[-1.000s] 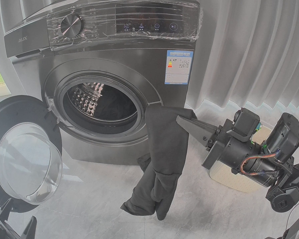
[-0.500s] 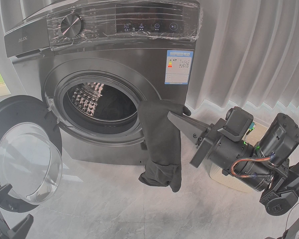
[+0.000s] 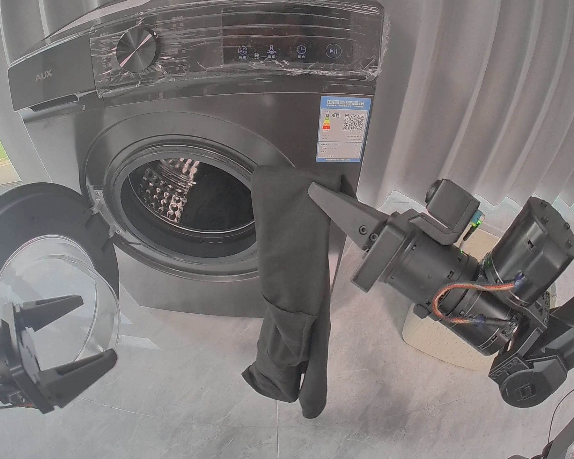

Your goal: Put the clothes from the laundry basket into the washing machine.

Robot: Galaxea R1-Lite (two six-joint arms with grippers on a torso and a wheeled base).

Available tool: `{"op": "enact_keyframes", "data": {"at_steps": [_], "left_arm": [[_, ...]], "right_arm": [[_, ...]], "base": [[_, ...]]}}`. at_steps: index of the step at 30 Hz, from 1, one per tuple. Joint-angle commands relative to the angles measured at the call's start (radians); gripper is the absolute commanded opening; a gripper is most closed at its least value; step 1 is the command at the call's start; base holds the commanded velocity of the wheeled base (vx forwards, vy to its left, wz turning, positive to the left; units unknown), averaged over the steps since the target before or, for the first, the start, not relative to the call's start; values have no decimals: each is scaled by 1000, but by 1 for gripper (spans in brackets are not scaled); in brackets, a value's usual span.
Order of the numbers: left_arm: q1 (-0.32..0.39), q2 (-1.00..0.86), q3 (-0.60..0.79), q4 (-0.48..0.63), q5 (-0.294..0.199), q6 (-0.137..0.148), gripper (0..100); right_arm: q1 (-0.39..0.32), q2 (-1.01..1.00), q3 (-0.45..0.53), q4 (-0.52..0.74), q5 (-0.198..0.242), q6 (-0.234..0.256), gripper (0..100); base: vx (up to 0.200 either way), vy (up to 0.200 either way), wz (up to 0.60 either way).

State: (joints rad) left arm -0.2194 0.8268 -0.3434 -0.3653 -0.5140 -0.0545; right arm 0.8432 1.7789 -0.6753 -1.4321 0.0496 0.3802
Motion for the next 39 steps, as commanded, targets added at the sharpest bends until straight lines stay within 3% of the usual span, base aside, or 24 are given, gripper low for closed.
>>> {"op": "enact_keyframes", "data": {"at_steps": [1,7,16,29,32,35,39], "left_arm": [[-176,272,-5,-126,72,-10,100],[-255,354,-3,-196,101,-27,100],[-348,449,17,-254,97,-24,100],[-376,650,53,-423,89,-21,100],[-380,695,53,-463,80,-30,100],[-380,755,49,-512,40,-62,100],[-380,868,52,-609,46,-56,100]], "right_arm": [[-1,22,-32,1,-2,12,0],[0,22,-32,-1,-27,12,0],[11,22,-29,1,-27,12,0],[14,37,-32,-1,-27,12,0],[16,36,-30,-2,-27,12,0],[16,36,-30,-2,-27,12,0],[17,36,-29,-2,-27,12,0]], "base": [[0,0,0],[0,0,0],[0,0,0],[0,0,0],[0,0,0],[0,0,0],[0,0,0]]}}
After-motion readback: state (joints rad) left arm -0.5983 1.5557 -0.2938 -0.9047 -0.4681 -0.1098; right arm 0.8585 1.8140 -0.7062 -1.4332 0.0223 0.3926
